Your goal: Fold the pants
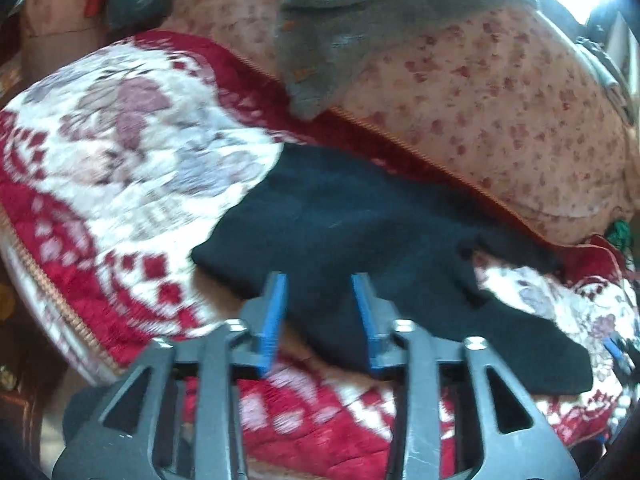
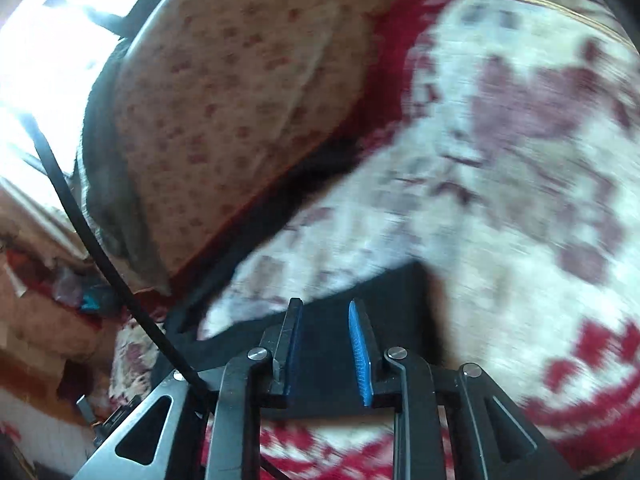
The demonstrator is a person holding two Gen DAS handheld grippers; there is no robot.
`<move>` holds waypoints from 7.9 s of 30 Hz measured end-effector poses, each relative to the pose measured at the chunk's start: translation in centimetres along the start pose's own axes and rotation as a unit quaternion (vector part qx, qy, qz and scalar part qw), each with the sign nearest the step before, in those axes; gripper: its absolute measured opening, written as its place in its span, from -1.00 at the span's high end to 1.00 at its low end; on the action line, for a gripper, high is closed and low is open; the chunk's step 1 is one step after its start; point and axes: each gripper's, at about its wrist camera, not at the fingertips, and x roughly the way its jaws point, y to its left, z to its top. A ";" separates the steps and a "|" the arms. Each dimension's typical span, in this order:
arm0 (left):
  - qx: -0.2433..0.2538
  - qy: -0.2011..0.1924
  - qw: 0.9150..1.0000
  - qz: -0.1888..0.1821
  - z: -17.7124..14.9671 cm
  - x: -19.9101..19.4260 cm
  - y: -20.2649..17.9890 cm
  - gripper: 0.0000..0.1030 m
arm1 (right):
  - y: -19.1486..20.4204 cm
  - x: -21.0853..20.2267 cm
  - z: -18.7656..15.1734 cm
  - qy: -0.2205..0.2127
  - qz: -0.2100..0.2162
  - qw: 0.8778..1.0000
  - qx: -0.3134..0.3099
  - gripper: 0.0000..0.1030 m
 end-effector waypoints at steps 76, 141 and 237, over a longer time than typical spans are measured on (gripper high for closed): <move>0.427 0.149 0.865 -0.216 11.3 22.7 -19.7 0.76 | 15.1 31.4 10.5 0.264 -0.023 0.805 -0.531 0.83; -0.063 0.109 0.974 -0.187 3.8 13.9 -6.7 0.09 | 0.0 9.5 -4.2 0.017 0.086 0.995 0.056 0.11; -0.084 0.015 0.990 -0.115 -2.4 4.0 2.4 0.44 | 3.8 -0.8 -6.3 -0.062 -0.021 0.994 -0.093 0.45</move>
